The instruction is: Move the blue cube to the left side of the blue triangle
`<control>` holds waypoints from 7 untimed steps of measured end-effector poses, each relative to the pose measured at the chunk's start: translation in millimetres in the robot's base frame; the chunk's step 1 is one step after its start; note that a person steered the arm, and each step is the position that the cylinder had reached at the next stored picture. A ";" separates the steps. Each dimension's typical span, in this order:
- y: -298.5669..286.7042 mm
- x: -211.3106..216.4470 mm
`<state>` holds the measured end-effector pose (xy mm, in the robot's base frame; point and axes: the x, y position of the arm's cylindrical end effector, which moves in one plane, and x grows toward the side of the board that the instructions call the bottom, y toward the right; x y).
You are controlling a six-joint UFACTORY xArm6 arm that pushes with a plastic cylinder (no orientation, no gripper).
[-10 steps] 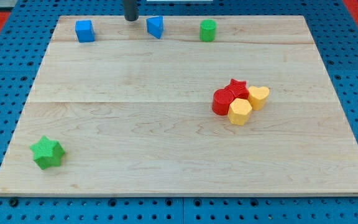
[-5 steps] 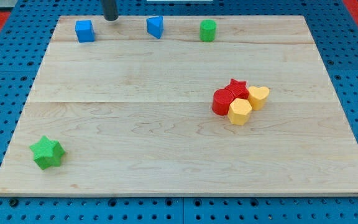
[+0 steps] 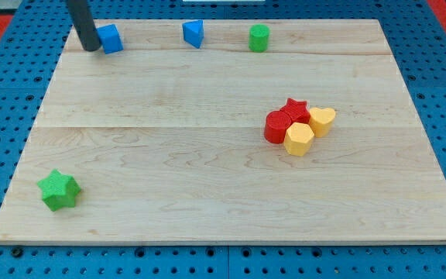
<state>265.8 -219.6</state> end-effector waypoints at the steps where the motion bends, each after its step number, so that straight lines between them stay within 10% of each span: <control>1: 3.7 -15.9; 4: 116.9 -18.9; 7: 94.6 79.0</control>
